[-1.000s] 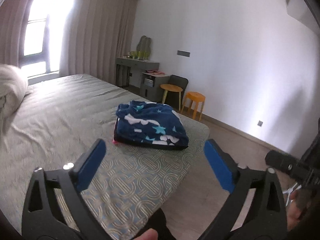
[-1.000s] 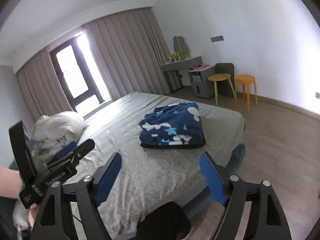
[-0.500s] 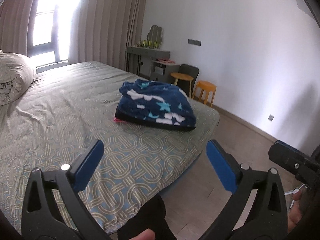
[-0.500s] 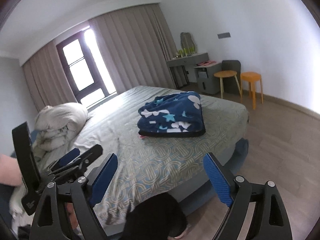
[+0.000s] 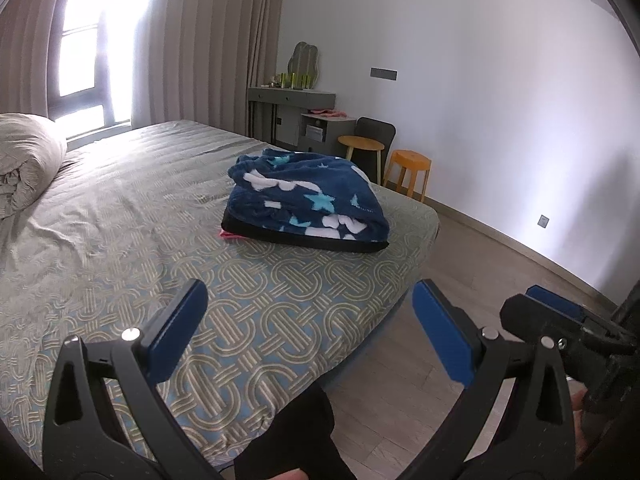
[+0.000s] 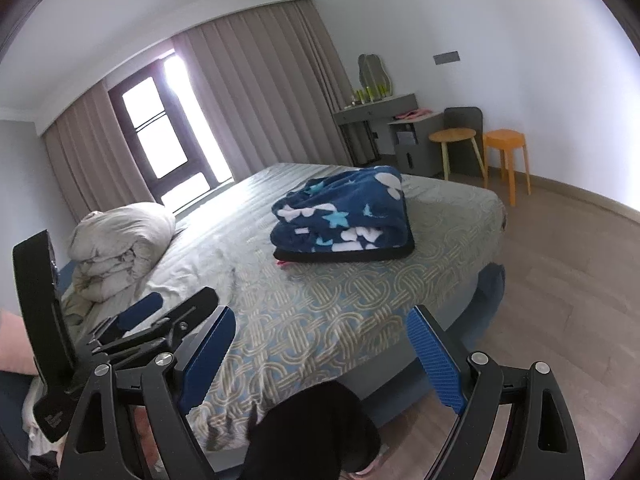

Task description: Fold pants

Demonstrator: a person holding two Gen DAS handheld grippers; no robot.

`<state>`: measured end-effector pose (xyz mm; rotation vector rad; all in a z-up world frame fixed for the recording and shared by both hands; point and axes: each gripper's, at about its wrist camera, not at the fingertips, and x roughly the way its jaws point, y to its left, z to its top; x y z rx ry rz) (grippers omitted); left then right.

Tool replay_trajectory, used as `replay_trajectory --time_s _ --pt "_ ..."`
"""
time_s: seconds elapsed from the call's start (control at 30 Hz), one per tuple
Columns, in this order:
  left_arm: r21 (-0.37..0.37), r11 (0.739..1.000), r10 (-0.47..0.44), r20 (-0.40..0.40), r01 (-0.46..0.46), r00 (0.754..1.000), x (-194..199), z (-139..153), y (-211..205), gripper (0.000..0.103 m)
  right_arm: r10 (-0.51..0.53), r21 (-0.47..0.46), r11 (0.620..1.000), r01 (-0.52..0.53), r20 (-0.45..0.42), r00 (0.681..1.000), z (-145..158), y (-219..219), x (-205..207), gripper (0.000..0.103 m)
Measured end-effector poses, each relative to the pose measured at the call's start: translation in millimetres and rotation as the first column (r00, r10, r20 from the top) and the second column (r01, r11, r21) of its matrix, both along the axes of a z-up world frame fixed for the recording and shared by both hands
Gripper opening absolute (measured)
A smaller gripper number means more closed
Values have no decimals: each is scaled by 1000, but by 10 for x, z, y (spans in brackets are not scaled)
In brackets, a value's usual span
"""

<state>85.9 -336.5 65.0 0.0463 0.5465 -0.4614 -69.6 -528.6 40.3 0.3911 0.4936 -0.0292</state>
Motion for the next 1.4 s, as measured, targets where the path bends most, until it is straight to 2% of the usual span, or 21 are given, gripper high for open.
replay_trajectory --time_s 0.57,1.4 --pt "-23 1000 1 -35 -2 999 26 -34 53 102 27 -15 1000 -28 -33 999 -56 69 80 89" --pt "2 1000 3 -16 -3 1000 -42 -16 29 102 20 14 1000 -20 -39 999 -107 72 61 89"
